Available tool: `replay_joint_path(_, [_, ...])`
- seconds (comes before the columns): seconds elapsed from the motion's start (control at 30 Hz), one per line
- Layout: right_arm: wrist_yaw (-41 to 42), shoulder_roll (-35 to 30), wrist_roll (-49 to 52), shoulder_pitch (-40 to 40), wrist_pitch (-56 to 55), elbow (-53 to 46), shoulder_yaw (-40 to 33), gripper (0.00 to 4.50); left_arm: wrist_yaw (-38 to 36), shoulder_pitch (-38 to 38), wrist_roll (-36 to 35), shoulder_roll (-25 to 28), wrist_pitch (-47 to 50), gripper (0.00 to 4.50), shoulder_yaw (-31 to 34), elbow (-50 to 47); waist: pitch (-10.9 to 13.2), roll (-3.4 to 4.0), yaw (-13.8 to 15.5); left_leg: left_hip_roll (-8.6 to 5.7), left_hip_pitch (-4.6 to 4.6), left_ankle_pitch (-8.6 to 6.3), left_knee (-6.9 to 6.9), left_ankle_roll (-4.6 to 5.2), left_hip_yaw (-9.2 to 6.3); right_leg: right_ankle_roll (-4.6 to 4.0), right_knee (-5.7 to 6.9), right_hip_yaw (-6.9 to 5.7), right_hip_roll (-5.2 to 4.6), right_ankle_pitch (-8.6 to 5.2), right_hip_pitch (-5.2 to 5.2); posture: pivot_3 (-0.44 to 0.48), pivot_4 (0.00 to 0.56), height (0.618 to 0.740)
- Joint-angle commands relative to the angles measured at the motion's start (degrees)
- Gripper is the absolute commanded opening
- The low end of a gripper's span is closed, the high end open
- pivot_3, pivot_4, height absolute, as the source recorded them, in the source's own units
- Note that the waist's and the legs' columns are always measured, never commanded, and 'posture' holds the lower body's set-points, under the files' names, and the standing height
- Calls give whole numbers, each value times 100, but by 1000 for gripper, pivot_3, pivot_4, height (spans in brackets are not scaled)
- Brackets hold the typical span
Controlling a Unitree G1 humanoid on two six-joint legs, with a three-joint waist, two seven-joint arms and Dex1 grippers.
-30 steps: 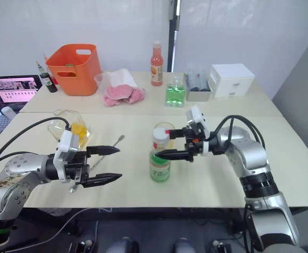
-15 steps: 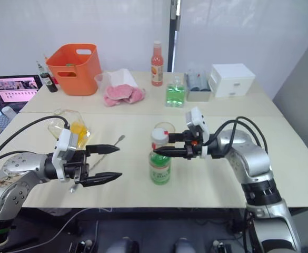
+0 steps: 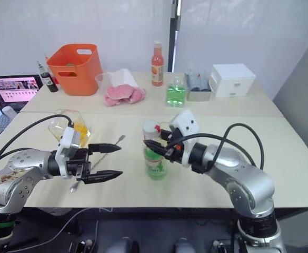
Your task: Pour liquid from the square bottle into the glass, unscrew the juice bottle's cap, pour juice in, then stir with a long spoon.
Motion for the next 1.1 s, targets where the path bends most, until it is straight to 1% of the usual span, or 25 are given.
replay_joint_path(0.03, [-402, 113, 135, -46, 186, -453, -105, 1456, -100, -153, -1, 10, -109, 4500, 24, -14, 0, 0, -2, 0, 0, 0, 0, 0, 0, 0, 0, 0, 0, 0, 0, 0, 150, 715])
replay_joint_path(0.2, [-684, 241, 120, 160, 226, -593, -29, 1456, -177, -195, 27, 19, -137, 4500, 9, 49, 0, 0, -10, 1, 0, 0, -1, 0, 0, 0, -1, -1, 1, 0, 0, 0, 150, 715])
replay_joint_path(0.37, [-557, 215, 18, 500, -147, -559, 111, 1456, -190, -258, 55, -1, -153, 4500, -24, 124, 0, 0, -20, 1, 3, 0, -1, 0, -1, 0, -1, -2, 3, 0, 3, 0, 150, 715])
replay_joint_path(0.43, [-481, 180, 1, 615, -306, -525, 117, 2468, -187, -243, 52, 0, -155, 4500, -23, 109, -1, 0, -40, 2, 3, 0, -1, 0, 0, 0, -1, -1, 3, -1, 3, 0, 150, 715])
replay_joint_path(0.47, [-445, 165, 2, 657, -373, -508, 112, 2780, -188, -235, 51, 2, -157, 4500, -21, 102, -1, 0, -46, 2, 3, 0, -1, 0, -1, 0, -1, -1, 4, -1, 4, 0, 150, 715])
replay_joint_path(0.5, [-373, 138, 15, 696, -443, -473, 91, 3196, -186, -231, 51, 3, -160, 4500, -23, 100, -1, -1, -47, 4, 4, 0, -1, 0, -1, 0, -1, -1, 4, -1, 4, 0, 150, 715])
replay_joint_path(0.63, [-69, -9, 137, 719, -606, -315, -95, 4485, -176, -208, 50, 5, -168, 4500, -22, 76, -1, -1, -47, 5, 3, 0, 0, 0, -1, 0, -1, 0, 6, 0, 2, 0, 150, 715])
replay_joint_path(0.73, [750, -416, 338, 580, -904, 179, -382, 4485, -160, -185, 46, 6, -182, 4500, -6, 52, 0, -1, -35, 4, 3, 0, 0, 0, -1, 0, -1, -1, 5, 0, 4, 0, 150, 715])
replay_joint_path(0.87, [2046, -941, 395, 204, -1423, 1081, -355, 4485, -157, -175, 49, 7, -205, 4500, -5, 56, 0, -1, -42, 3, 4, 0, 3, 0, 1, 1, -4, -1, 5, 0, 7, 0, 150, 715])
replay_joint_path(0.97, [3099, -1186, 243, -356, -1845, 1984, -73, 4485, -158, -156, 45, 13, -209, 4500, 4, 38, 0, -1, -57, 7, 4, 0, 0, 0, 1, 0, -4, -1, 10, 0, 5, 0, 150, 715])
replay_joint_path(1.1, [3979, -1203, 24, -900, -2217, 2828, 307, 4485, -124, -127, 38, 25, -196, 4500, 30, -11, 0, -1, -60, 12, 5, 0, -1, 1, 2, -1, -4, 0, 16, 0, 4, 0, 150, 715])
